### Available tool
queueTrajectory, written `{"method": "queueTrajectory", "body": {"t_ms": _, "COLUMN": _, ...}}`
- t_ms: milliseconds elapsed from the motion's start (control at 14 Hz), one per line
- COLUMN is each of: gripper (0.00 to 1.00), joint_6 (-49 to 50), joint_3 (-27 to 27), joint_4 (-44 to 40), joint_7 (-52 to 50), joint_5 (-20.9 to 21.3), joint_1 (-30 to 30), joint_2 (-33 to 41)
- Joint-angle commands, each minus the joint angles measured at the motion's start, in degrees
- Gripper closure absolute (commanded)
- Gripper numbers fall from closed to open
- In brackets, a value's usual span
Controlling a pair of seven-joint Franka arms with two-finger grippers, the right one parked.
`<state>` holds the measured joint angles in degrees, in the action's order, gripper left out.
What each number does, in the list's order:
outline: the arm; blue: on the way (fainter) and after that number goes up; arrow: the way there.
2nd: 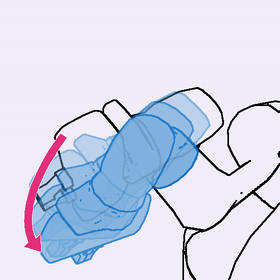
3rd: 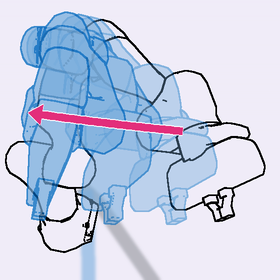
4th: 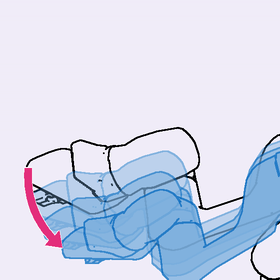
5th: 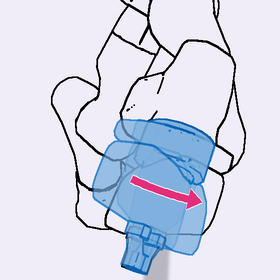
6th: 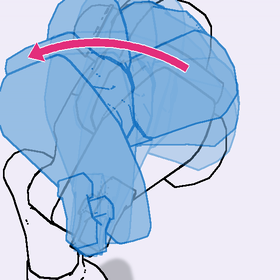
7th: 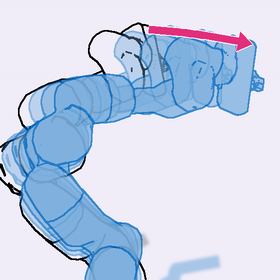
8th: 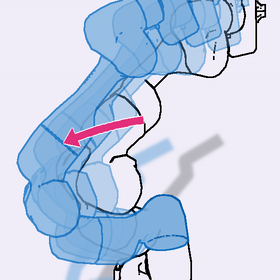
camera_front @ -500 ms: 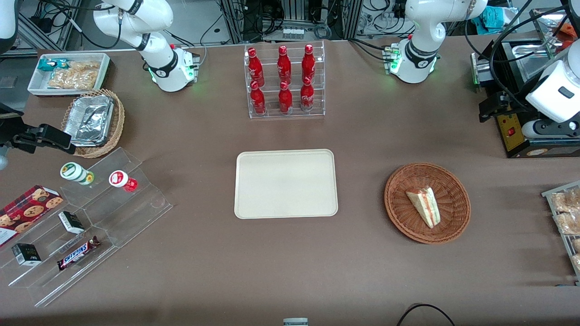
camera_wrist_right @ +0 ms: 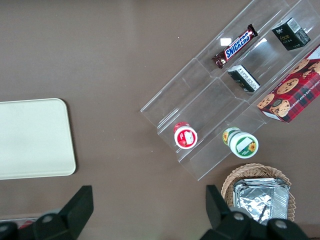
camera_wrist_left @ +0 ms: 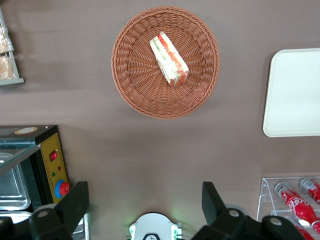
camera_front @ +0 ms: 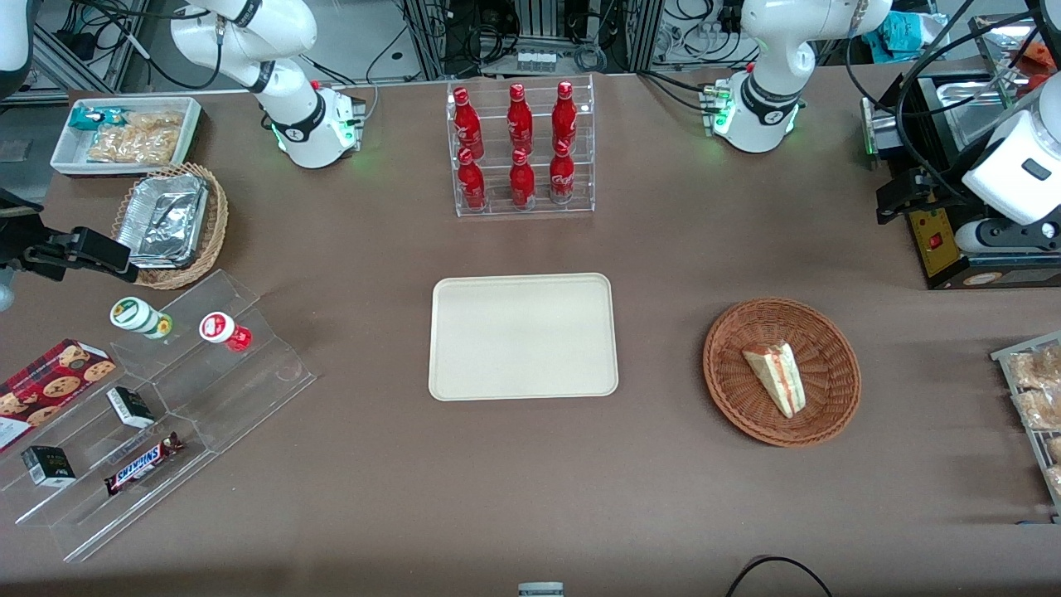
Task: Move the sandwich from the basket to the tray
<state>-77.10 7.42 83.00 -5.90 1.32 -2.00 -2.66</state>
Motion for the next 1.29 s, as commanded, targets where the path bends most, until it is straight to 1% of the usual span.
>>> {"method": "queueTrajectory", "body": {"t_ms": 0, "gripper": 0.00, "joint_6": 0.90, "joint_3": 0.05, "joint_4": 0.15, "joint_7": -7.17, "joint_5": 0.00, "joint_1": 0.15, "joint_2": -1.45}}
{"method": "queueTrajectory", "body": {"t_ms": 214, "gripper": 0.00, "joint_6": -2.34, "joint_3": 0.23, "joint_4": 3.74, "joint_7": -12.27, "joint_5": 0.00, "joint_1": 1.03, "joint_2": -4.01}}
{"method": "queueTrajectory", "body": {"t_ms": 286, "gripper": 0.00, "joint_6": -4.61, "joint_3": 0.23, "joint_4": 5.49, "joint_7": -16.20, "joint_5": 0.00, "joint_1": 1.29, "joint_2": -4.97}}
{"method": "queueTrajectory", "body": {"t_ms": 500, "gripper": 0.00, "joint_6": -14.35, "joint_3": 1.72, "joint_4": 12.43, "joint_7": -26.85, "joint_5": 0.61, "joint_1": 1.38, "joint_2": -7.79}}
{"method": "queueTrajectory", "body": {"t_ms": 643, "gripper": 0.00, "joint_6": -19.64, "joint_3": 1.90, "joint_4": 14.82, "joint_7": -32.31, "joint_5": 0.70, "joint_1": 1.38, "joint_2": -10.77}}
{"method": "queueTrajectory", "body": {"t_ms": 929, "gripper": 0.00, "joint_6": -27.29, "joint_3": 1.90, "joint_4": 14.74, "joint_7": -32.94, "joint_5": 0.79, "joint_1": 1.38, "joint_2": -19.21}}
{"method": "queueTrajectory", "body": {"t_ms": 1214, "gripper": 0.00, "joint_6": -33.62, "joint_3": 1.81, "joint_4": 14.92, "joint_7": -32.94, "joint_5": 1.14, "joint_1": 1.29, "joint_2": -24.13}}
